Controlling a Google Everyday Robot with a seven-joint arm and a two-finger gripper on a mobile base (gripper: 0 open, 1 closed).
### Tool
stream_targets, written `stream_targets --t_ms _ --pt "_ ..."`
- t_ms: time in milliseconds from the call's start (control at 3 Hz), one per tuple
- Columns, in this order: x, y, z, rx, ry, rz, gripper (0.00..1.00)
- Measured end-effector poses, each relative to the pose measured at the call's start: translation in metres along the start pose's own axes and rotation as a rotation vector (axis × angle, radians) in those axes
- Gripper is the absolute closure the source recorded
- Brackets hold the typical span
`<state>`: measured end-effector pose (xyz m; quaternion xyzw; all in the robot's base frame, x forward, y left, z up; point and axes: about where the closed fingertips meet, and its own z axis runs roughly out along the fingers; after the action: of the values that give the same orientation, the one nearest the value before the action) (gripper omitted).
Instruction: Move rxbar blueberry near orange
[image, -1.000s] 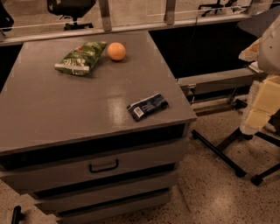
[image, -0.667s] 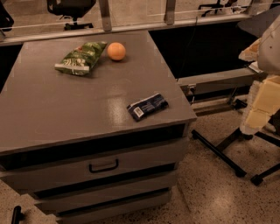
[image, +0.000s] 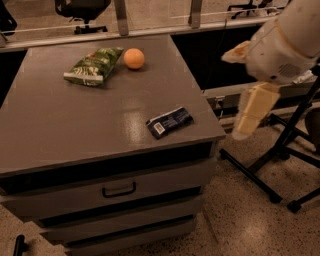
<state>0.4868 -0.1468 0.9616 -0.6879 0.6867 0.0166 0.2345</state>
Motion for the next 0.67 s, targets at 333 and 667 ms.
stream_targets --t_ms 333,667 --pt "-0.060 -0.018 0.067 -0.127 -0.180 -0.143 0.00" --pt "-0.091 -0.021 0.135 -0.305 -0.294 -0.165 0.00"
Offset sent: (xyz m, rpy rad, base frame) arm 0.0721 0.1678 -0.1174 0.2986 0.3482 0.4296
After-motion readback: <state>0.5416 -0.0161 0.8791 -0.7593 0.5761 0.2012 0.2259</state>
